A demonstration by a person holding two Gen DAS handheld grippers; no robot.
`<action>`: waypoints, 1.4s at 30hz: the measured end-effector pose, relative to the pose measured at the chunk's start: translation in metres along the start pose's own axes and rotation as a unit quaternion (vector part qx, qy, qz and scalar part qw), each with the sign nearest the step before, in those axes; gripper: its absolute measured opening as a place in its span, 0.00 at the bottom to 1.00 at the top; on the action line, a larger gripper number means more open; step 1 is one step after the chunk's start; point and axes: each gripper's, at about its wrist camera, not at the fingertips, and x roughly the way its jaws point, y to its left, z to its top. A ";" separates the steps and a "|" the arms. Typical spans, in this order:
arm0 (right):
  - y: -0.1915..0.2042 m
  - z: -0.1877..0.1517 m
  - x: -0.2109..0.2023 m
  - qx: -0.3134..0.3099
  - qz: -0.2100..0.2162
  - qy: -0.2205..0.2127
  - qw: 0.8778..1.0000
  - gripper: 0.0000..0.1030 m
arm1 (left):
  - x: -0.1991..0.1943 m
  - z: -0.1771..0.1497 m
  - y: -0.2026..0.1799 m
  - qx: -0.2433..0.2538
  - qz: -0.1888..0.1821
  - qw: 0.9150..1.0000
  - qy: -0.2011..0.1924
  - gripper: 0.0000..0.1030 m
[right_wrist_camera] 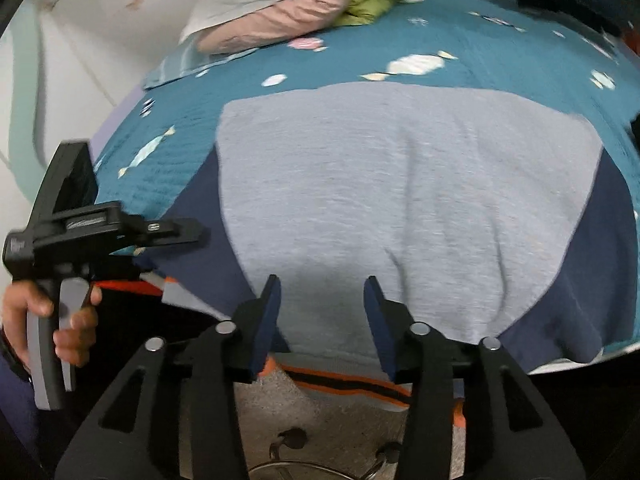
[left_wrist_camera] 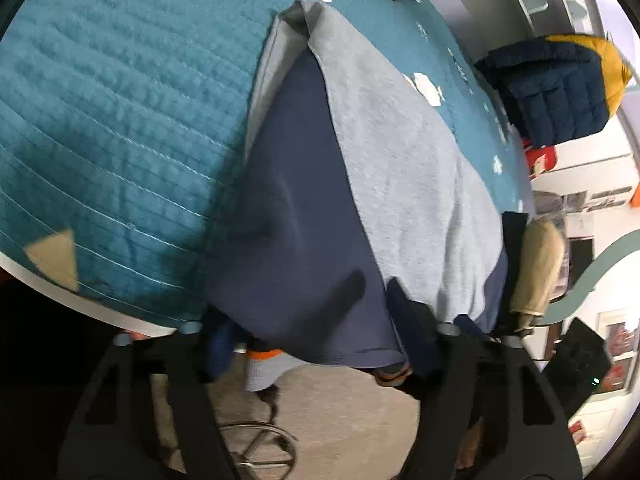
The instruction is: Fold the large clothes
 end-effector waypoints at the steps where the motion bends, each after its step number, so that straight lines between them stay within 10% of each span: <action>1: 0.005 -0.001 0.000 -0.010 0.004 -0.003 1.000 0.45 | -0.001 0.001 0.000 0.001 0.002 1.000 0.000 0.44; 7: 0.032 -0.010 0.003 -0.059 0.027 -0.013 0.998 0.57 | -0.017 -0.001 -0.018 0.018 -0.005 1.000 -0.022 0.26; 25: 0.078 0.012 0.046 -0.150 0.001 -0.072 0.986 0.69 | -0.024 0.016 -0.057 0.043 -0.047 0.998 -0.007 0.26; 26: 0.081 0.015 0.048 -0.156 0.000 -0.073 0.985 0.64 | -0.024 0.016 -0.056 0.044 -0.046 0.998 -0.005 0.26; 28: 0.085 0.021 0.052 -0.160 0.008 -0.065 0.985 0.16 | -0.023 0.018 -0.058 0.045 -0.046 0.998 -0.005 0.24; 29: 0.085 0.022 0.052 -0.157 -0.003 -0.062 0.986 0.12 | -0.023 0.020 -0.058 0.035 -0.051 0.998 -0.005 0.24; 37: 0.036 0.046 0.018 -0.023 0.029 -0.076 0.996 0.08 | -0.068 0.031 -0.110 0.089 -0.107 0.988 -0.073 0.54; 42: -0.026 0.055 -0.033 0.100 0.063 -0.114 0.987 0.08 | -0.089 0.036 -0.137 0.109 -0.045 0.982 -0.148 0.69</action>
